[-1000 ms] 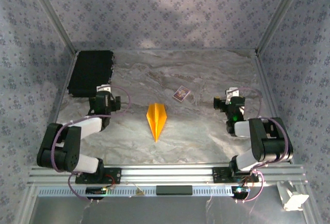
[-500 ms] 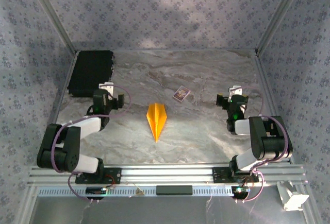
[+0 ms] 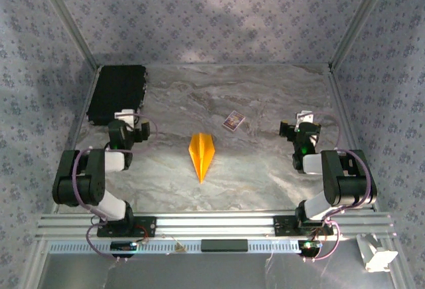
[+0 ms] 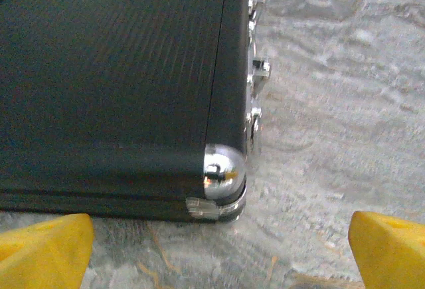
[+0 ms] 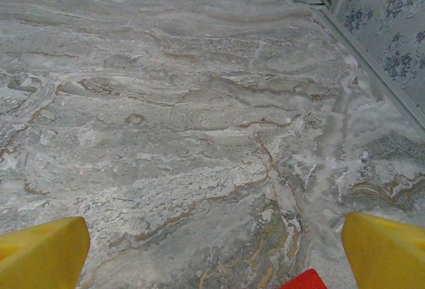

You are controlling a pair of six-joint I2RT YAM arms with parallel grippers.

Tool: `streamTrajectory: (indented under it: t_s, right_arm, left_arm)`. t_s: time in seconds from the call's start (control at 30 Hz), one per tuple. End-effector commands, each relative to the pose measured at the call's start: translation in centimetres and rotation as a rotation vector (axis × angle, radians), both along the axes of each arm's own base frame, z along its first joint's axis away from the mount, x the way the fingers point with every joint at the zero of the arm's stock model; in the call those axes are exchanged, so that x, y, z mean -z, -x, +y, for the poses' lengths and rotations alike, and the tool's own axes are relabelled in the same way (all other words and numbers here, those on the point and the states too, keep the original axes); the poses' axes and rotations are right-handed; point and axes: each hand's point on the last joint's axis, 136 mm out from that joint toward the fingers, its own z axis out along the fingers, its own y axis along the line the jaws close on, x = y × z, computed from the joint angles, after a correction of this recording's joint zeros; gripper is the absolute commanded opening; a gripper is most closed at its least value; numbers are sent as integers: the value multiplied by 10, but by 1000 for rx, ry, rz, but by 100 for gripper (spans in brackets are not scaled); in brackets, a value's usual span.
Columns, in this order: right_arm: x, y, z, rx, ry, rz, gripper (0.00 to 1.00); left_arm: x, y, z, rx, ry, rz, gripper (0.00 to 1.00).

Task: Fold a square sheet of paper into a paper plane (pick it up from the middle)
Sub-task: Reset both arms

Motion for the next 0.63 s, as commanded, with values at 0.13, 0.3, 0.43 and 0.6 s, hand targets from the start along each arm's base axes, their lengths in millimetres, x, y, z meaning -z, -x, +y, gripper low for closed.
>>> streamTrajectory:
  t_s: [0.13, 0.3, 0.43, 0.6]
  right_arm:
    - [-5, -6, -3, 13, -10, -14, 99]
    - [-5, -6, -3, 13, -10, -13, 99]
    - [-5, -7, -3, 13, -10, -14, 99]
    - [-6, -6, -3, 13, -10, -17, 99]
  left_arm:
    - [-13, -8, 0, 1, 65, -54, 100]
    - [-14, -9, 0, -1, 57, -56, 100]
    - [-14, -9, -1, -1, 55, -59, 100]
    - [-14, -9, -2, 0, 55, -58, 100]
